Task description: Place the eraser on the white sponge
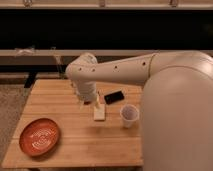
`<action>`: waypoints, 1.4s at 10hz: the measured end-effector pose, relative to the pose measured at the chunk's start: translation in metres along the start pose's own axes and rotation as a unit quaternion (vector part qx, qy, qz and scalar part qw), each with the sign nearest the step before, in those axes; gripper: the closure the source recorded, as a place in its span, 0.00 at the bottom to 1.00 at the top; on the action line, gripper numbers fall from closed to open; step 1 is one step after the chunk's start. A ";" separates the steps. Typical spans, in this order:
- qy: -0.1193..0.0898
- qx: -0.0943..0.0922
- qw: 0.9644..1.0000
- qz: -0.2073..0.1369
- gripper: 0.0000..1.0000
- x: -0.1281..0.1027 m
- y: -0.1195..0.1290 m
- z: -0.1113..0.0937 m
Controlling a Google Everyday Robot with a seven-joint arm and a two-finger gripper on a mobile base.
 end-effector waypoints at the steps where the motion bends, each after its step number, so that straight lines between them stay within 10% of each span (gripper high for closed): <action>1: -0.003 0.002 1.000 0.016 0.35 -0.022 -0.014 0.009; 6: -0.011 0.021 0.994 0.110 0.35 -0.118 -0.090 0.056; 11: -0.017 0.015 0.961 0.276 0.35 -0.176 -0.132 0.116; 14: -0.018 0.011 0.954 0.298 0.35 -0.183 -0.130 0.122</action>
